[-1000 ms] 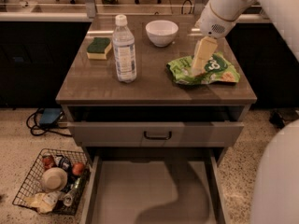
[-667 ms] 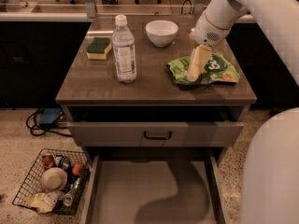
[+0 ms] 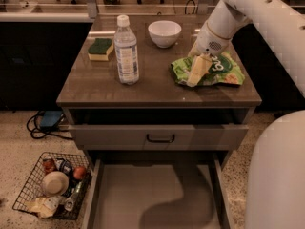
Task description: Place green rice chip bag into middle drawer
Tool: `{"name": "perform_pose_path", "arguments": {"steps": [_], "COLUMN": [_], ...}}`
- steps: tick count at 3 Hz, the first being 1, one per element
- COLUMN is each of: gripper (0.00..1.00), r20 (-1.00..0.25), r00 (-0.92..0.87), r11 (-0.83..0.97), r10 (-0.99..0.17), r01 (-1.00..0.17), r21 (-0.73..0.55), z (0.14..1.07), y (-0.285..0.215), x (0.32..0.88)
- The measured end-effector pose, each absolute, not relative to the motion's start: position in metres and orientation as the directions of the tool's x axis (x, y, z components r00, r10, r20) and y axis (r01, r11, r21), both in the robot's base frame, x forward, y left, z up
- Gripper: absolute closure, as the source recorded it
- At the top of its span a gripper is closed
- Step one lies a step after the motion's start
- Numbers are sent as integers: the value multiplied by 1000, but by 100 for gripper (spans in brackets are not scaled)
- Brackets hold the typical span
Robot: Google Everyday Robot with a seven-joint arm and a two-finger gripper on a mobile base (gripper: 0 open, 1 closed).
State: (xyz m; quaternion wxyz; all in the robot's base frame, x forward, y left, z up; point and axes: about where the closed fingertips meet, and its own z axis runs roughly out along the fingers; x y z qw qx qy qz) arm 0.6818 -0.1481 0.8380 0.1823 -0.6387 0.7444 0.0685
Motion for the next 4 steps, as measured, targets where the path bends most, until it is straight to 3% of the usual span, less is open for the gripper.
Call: {"name": "perform_pose_path", "arguments": {"steps": [2, 3, 4], "gripper": [87, 100, 100], "r20": [-360, -360, -360], "r00": [-116, -116, -116], "r11": [172, 172, 172], "r10": [-926, -926, -926], "r01": [-977, -977, -977], "r21": [-128, -128, -128], "z": [833, 834, 834], "y": [-145, -145, -145], "x": [684, 684, 684]}}
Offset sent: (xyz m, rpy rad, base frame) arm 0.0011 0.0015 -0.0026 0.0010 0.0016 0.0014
